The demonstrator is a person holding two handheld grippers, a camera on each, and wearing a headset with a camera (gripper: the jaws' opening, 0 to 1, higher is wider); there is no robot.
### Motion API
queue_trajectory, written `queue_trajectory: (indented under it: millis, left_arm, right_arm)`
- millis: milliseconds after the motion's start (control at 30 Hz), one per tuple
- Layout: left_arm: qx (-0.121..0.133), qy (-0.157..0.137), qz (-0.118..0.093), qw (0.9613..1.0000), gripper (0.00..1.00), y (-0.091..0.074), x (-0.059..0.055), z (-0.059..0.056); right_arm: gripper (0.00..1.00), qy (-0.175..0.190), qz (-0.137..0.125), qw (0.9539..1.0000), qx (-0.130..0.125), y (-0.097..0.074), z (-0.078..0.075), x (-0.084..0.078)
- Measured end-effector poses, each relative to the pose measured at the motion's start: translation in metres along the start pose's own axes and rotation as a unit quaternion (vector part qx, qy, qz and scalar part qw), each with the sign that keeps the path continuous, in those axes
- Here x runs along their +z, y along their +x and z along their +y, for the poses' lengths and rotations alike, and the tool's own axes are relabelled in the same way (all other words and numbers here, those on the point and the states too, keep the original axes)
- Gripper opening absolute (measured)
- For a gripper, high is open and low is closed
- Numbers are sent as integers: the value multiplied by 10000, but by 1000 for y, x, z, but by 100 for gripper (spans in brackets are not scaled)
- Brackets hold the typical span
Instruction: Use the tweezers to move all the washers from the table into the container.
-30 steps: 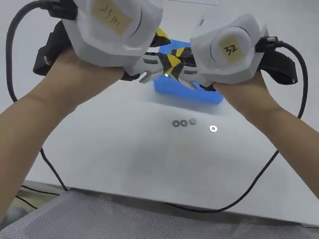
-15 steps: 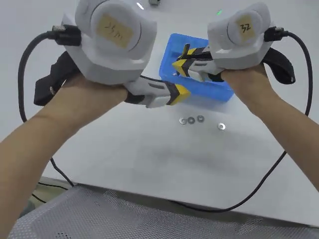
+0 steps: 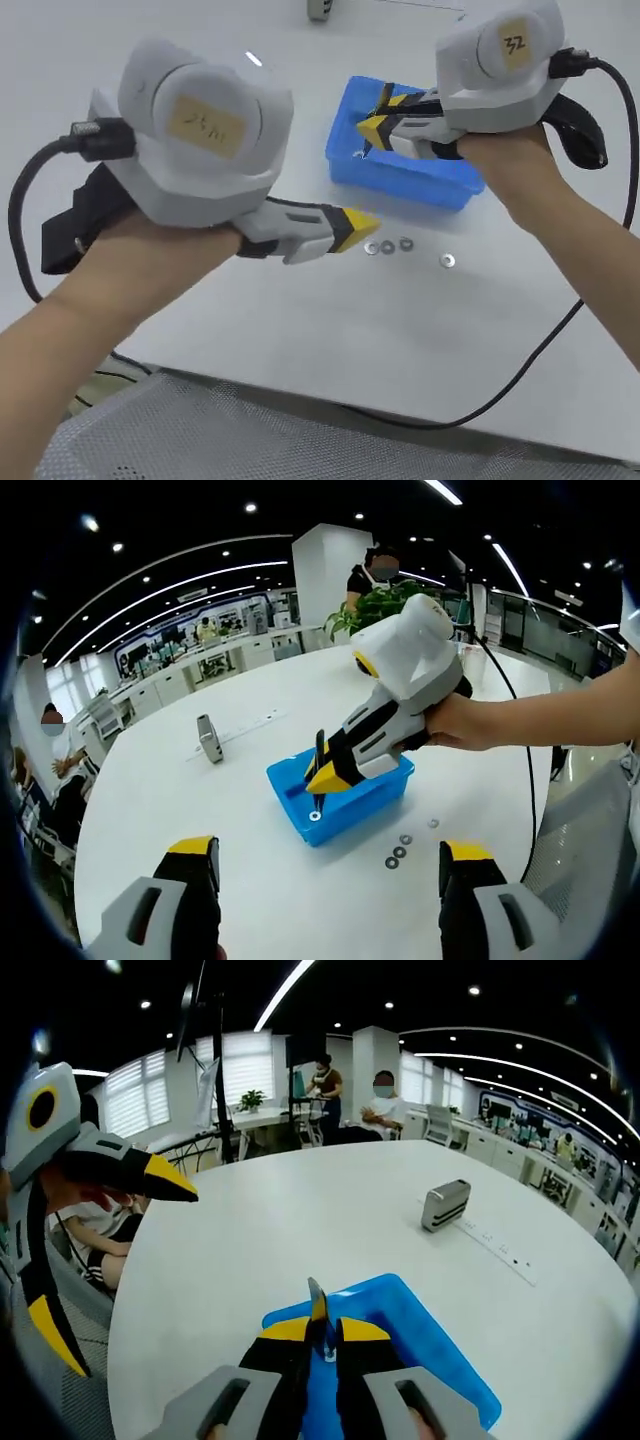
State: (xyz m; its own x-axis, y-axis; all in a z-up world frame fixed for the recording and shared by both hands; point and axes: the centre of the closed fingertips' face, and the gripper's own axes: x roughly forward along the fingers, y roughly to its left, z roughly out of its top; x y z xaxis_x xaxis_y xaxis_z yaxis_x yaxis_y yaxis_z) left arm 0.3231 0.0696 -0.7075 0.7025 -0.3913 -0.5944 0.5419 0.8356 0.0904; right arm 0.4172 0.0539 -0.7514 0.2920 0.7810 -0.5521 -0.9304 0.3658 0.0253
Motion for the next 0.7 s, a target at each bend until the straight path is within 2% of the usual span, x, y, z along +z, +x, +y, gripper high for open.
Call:
queue_trajectory:
  millis: [67, 167, 267, 400, 500, 600, 700]
  left_arm:
    - [53, -78, 5, 10000, 95, -5, -1, 1]
    - [170, -101, 12, 9998, 99, -15, -2, 2]
    - [252, -123, -28, 9996, 99, -22, -2, 2]
    - [282, -212, -46, 9994, 99, -27, -4, -1]
    - [418, -169, -115, 9989, 99, -31, -3, 0]
    - [477, -200, -155, 9985, 99, -33, -2, 1]
    - [512, -189, -176, 9984, 99, -35, -3, 2]
  right_arm:
    - [5, 95, -52, 9999, 37, -6, 3, 4]
    - [5, 188, -272, 9994, 31, -23, 8, 14]
    - [5, 281, -469, 9985, 32, -38, 13, 24]
    - [5, 296, -589, 9978, 90, -53, 24, 31]
    - [5, 287, -577, 9979, 114, -59, 34, 29]
    - [5, 233, -386, 9989, 154, -61, 40, 17]
    - [5, 343, -365, 9985, 233, -62, 47, 8]
